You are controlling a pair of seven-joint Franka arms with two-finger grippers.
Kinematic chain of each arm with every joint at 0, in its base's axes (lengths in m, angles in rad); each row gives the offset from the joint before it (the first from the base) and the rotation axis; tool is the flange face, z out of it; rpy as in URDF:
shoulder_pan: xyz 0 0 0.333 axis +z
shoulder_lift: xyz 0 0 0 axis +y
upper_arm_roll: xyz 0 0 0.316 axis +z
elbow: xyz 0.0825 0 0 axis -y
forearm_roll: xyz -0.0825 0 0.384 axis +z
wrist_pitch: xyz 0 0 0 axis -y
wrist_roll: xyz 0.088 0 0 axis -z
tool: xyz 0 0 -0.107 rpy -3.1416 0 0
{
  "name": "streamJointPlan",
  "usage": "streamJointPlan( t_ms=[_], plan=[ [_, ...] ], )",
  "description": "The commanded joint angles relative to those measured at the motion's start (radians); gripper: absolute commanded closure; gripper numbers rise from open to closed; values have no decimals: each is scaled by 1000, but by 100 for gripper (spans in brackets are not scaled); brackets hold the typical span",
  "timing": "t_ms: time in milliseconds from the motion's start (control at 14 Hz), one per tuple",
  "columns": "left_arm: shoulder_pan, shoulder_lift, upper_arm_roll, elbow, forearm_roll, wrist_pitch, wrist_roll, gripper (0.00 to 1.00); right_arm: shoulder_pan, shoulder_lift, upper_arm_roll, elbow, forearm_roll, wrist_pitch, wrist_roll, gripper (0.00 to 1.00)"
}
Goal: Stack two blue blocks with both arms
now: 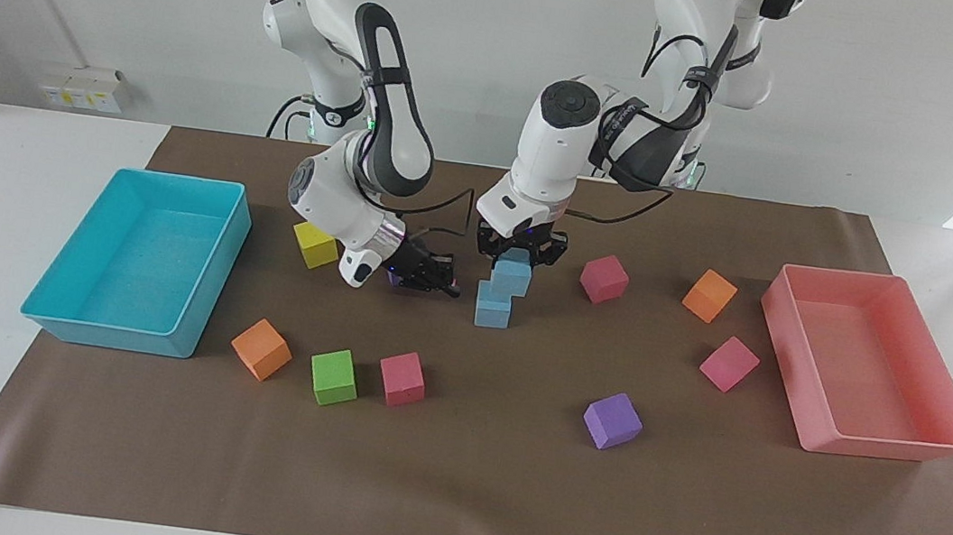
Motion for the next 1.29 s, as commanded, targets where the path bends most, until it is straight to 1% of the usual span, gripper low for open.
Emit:
streamJointPlan(
  t_ms=[0,358,645,716,1218],
  plan=[
    [-35,35,17,29,-10,5,-39,100,-9,-5,7,-12,45,14,-51,100],
    [-29,47,17,29,-31,25,-44,100,-11,-5,7,-15,45,14,-59,100],
    [-35,80,17,29,-31,43,-76,100,-9,-5,5,-16,45,16,-59,100],
    [-33,80,17,31,-30,59,-81,100,-9,-5,5,-16,45,16,-59,100],
    [-33,81,18,31,-48,62,-87,100,-9,-5,7,-16,45,16,-62,100]
  ],
)
